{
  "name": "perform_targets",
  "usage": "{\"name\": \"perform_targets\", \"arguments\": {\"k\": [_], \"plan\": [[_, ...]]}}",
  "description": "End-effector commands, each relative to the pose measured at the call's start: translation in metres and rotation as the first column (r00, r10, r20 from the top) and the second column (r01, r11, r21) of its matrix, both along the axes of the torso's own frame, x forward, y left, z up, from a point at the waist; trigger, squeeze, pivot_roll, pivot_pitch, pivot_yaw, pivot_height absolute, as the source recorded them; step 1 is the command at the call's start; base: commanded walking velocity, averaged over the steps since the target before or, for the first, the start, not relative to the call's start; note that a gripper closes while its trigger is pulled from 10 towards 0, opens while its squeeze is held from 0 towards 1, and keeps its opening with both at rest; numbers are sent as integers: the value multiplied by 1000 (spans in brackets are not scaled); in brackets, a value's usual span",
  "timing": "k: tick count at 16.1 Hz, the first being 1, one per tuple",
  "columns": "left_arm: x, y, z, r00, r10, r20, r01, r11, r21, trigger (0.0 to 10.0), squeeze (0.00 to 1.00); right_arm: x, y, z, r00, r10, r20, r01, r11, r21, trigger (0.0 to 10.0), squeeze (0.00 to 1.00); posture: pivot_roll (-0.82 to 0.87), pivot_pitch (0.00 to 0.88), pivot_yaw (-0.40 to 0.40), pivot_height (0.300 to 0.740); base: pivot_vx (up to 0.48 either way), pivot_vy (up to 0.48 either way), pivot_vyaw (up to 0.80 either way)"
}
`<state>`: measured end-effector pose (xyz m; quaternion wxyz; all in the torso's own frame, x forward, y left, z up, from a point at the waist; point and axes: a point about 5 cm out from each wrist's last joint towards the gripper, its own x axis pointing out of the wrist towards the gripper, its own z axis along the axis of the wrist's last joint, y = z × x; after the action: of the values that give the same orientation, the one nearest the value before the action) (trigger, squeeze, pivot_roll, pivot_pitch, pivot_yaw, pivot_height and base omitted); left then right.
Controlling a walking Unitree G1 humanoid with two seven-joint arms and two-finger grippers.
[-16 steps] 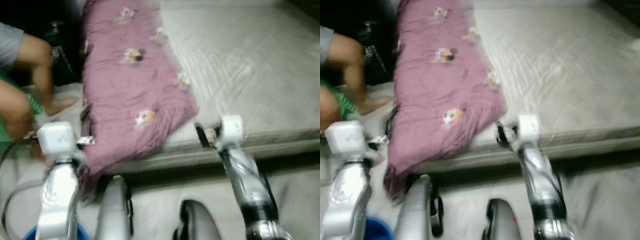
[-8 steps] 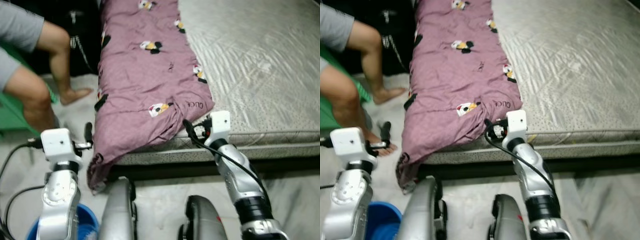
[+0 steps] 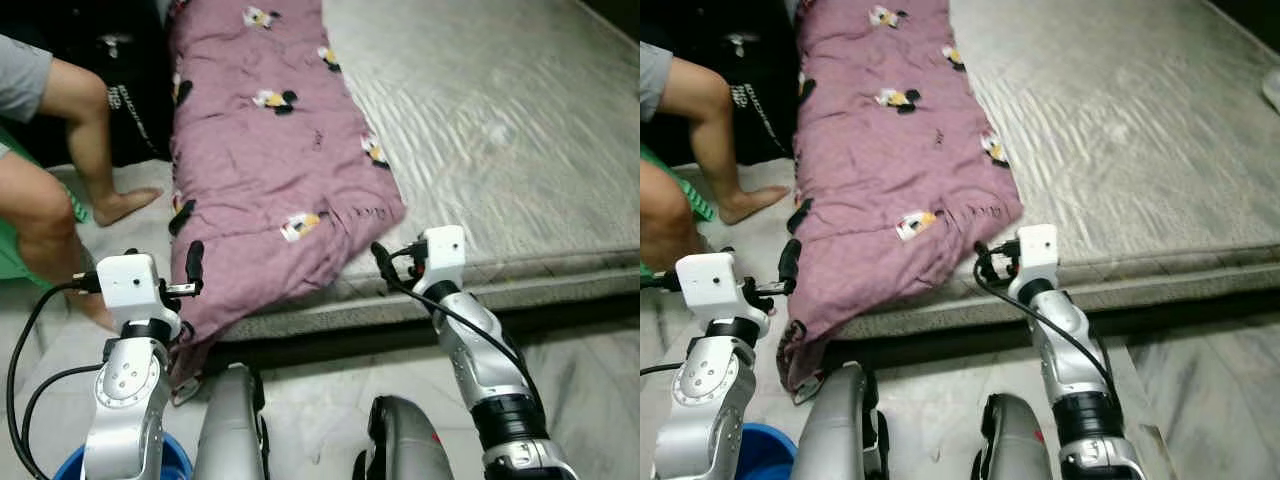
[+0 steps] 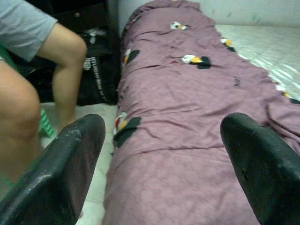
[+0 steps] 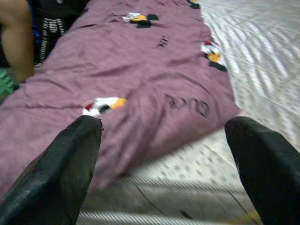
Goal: Clean up the room
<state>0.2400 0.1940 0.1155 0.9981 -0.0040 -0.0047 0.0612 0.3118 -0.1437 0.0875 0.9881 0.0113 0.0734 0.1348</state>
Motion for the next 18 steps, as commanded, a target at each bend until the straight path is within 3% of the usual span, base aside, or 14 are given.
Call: {"name": "perform_targets", "arguments": {"k": [1,5,9,14,18], "plan": [[0,1,-3,1000,-10,-10,10,1000,-4,10000,0,0,1,1,1000,15,9,-15,1000,-7,10000,0,-11,138,-18,631,356,0,0],[0,-1,-5,1000,-14,-18,14,1000,-10,10000,0,2,2,2,1000,10,17,-10,1000,-2,10000,0,-13,138,-19,631,356,0,677],[0,-1,-6,1000,-9,-23,9,1000,-9,10000,0,3,5,1,1000,14,9,-14,1000,1,10000,0,-12,134,-22,631,324,0,0],[-4,-2,-13,997,-3,-71,3,1000,-7,10000,0,3,10,-3,999,41,-14,-41,999,1,10000,0,2,137,-28,631,0,0,0],[-10,5,-12,996,30,-80,-29,999,18,10000,0,3,18,-8,996,75,-41,-75,997,3,10000,0,34,158,-41,601,0,0,0]]}}
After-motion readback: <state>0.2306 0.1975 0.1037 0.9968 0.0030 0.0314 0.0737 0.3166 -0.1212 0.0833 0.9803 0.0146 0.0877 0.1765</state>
